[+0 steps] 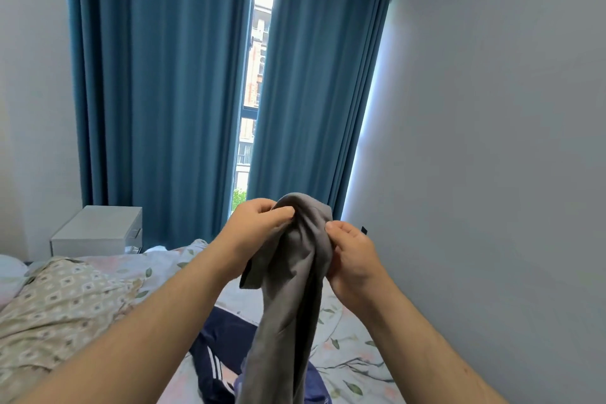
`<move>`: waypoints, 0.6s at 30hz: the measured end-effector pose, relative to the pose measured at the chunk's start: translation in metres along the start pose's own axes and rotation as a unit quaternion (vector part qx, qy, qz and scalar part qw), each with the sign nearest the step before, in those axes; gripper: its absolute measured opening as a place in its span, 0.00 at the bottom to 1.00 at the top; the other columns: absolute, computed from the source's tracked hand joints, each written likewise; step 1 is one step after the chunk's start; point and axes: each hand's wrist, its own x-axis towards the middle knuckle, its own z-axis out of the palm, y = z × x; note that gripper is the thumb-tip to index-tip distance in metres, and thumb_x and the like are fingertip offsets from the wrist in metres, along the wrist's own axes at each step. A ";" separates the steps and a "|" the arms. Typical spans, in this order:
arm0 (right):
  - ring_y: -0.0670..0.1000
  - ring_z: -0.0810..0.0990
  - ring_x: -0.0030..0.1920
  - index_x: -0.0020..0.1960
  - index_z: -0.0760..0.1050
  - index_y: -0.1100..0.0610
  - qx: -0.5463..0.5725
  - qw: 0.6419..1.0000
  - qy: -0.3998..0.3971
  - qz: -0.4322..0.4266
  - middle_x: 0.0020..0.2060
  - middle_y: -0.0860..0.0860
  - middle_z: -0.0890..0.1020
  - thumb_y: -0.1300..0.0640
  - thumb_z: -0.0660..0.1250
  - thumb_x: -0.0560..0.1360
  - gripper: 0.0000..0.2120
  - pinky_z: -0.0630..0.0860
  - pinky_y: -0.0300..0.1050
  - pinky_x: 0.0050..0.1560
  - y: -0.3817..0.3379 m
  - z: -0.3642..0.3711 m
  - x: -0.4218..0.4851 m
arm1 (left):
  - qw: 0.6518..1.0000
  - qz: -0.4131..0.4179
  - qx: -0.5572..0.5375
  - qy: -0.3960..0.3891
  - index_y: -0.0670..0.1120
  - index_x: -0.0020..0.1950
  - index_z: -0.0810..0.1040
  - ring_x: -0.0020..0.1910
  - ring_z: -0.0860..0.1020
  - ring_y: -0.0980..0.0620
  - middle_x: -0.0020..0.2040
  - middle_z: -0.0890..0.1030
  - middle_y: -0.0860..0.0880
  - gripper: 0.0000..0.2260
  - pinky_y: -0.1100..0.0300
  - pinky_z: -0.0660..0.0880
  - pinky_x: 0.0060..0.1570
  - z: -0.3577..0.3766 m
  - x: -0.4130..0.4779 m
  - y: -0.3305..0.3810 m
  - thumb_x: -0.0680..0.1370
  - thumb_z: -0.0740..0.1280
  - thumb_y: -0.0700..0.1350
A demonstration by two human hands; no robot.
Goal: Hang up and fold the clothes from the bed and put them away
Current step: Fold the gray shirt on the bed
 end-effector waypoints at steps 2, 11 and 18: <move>0.55 0.81 0.40 0.48 0.78 0.64 0.083 0.996 -0.024 0.003 0.39 0.60 0.82 0.61 0.58 0.83 0.12 0.80 0.50 0.43 -0.008 0.005 0.003 | 0.990 -0.036 -0.131 -0.033 0.41 0.48 0.82 0.45 0.79 0.44 0.41 0.81 0.39 0.20 0.47 0.73 0.49 -0.005 -0.013 -0.027 0.71 0.69 0.57; 0.57 0.83 0.48 0.60 0.75 0.68 0.180 0.983 -0.006 0.019 0.49 0.64 0.82 0.62 0.57 0.83 0.12 0.83 0.50 0.47 -0.010 -0.004 0.016 | 0.958 -0.216 -0.053 -0.179 0.46 0.57 0.80 0.49 0.82 0.58 0.50 0.85 0.53 0.16 0.64 0.77 0.51 0.043 -0.103 -0.143 0.73 0.76 0.50; 0.56 0.84 0.50 0.55 0.75 0.65 0.138 0.987 0.077 0.028 0.46 0.60 0.85 0.62 0.56 0.84 0.10 0.81 0.51 0.52 0.010 -0.027 0.022 | 0.978 -0.205 -0.024 -0.033 0.40 0.45 0.80 0.43 0.76 0.49 0.42 0.79 0.41 0.11 0.55 0.72 0.49 0.053 -0.093 -0.159 0.83 0.62 0.41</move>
